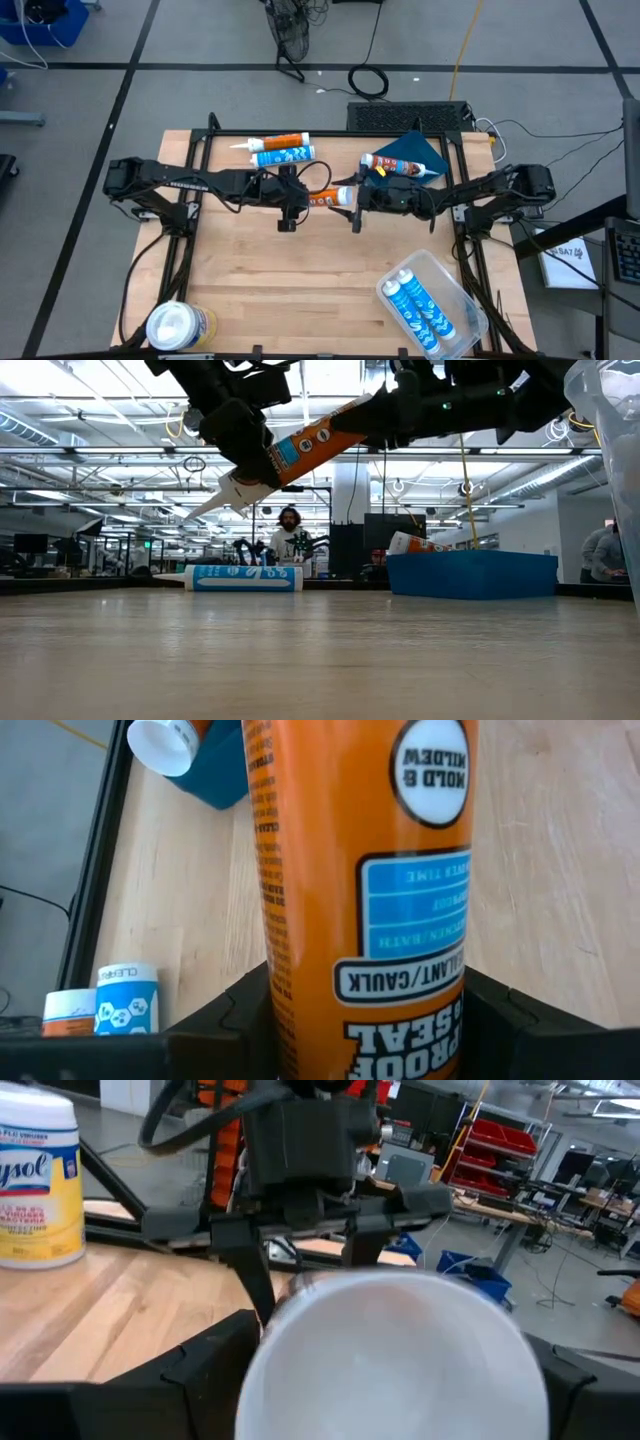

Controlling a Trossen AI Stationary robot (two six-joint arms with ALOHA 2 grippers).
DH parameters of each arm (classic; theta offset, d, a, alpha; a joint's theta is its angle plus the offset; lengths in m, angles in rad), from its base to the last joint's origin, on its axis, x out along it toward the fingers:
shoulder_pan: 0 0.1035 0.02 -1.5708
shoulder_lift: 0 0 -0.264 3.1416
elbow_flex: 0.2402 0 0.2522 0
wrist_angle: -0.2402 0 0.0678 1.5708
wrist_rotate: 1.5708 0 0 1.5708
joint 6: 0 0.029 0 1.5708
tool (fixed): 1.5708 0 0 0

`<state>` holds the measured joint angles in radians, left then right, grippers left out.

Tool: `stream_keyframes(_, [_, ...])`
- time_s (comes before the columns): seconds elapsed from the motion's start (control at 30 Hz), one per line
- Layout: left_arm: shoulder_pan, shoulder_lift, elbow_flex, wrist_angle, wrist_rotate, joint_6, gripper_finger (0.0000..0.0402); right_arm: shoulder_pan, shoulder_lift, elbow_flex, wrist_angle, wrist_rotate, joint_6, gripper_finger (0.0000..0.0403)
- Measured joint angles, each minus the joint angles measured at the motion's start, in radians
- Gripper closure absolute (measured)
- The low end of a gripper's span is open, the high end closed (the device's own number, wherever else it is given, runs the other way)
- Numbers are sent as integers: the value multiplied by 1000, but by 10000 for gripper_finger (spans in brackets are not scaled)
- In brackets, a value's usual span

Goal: Pick & place silicon tubes, Sealant and Lysol wipes
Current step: Put the bottom orange sealant into the blue bin

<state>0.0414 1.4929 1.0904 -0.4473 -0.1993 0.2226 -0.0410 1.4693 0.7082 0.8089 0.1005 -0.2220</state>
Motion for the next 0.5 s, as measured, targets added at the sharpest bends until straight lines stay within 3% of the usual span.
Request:
stream_keyframes(0.13, [0,0,0,3,0,0,197,-1,0,0,-2,0,-2,135])
stream_keyframes(0.27, [0,0,0,1,15,11,197,-1,-1,0,-2,-11,2,192])
stream_keyframes(0.5, [-1,0,0,2,12,1,197,-5,0,0,12,-71,-18,194])
